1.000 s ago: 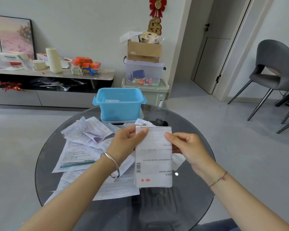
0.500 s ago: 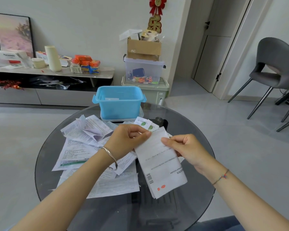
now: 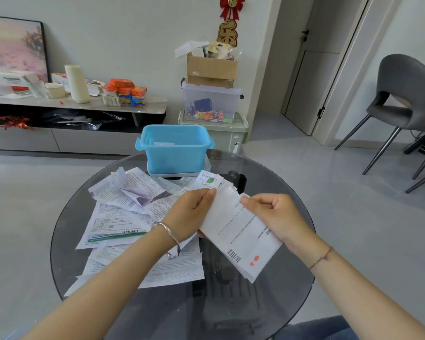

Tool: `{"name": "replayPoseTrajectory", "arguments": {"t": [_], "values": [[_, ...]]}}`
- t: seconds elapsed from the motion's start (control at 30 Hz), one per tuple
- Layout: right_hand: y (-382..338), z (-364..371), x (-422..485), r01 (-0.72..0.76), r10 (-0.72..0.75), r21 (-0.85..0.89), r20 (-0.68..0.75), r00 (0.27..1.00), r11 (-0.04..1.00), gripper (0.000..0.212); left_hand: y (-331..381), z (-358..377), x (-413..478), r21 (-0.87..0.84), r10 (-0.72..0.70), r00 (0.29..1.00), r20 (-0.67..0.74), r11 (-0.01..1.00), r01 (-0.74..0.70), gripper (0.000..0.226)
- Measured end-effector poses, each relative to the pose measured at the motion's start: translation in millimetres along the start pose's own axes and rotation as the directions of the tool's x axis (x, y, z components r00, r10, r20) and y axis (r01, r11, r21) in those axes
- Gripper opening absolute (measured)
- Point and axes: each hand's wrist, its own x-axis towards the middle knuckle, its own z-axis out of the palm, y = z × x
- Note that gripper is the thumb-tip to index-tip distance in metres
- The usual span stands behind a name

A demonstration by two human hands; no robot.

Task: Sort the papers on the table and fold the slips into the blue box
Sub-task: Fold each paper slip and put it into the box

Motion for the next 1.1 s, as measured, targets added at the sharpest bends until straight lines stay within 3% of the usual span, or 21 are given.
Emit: {"name": "replayPoseTrajectory", "arguments": {"t": [0.1,0.27,0.47,0.67,0.8,0.9,1.1], "values": [[1.8,0.5,0.1,0.073,-0.075,-0.044,-0.042,0.996,0.996,0.016,2.3,3.7,-2.8,-0.049,-0.029,0.998,0.064,0.998,0.032,0.037],[1.7,0.9,1.7,0.133,-0.136,-0.083,-0.026,0.99,0.988,0.012,3.7,1.0,-2.9,-0.007,0.002,0.999,0.049,1.0,-0.002,0.034],[5.8,-2.7,5.3,0.089,-0.088,-0.023,0.048,0.995,0.996,0.01,2.1,-3.2,-0.3,0.04,0.061,0.997,-0.053,0.997,-0.059,0.034],[12.7,-22.3,11.1,0.089,-0.081,-0.091,0.085,0.993,0.992,0.014,-3.6,-14.8,5.9,-0.026,-0.019,0.987,-0.158,1.0,0.015,0.031],[12.5,-41.1,16.1,0.097,-0.078,-0.242,0.085,0.993,0.965,0.014,-7.7,-13.5,7.3,-0.03,-0.067,0.985,-0.157,0.998,0.063,0.031],[8.2,-45.6,21.1,0.148,-0.146,-0.24,0.026,0.989,0.96,0.013,-9.2,-14.5,7.1,-0.038,-0.081,0.99,-0.115,0.996,0.077,0.031],[12.4,-8.5,18.9,0.224,-0.157,-0.332,0.218,0.963,0.916,0.023,-5.4,17.6,-1.2,-0.029,-0.014,0.995,0.095,0.999,0.017,0.03]]}}
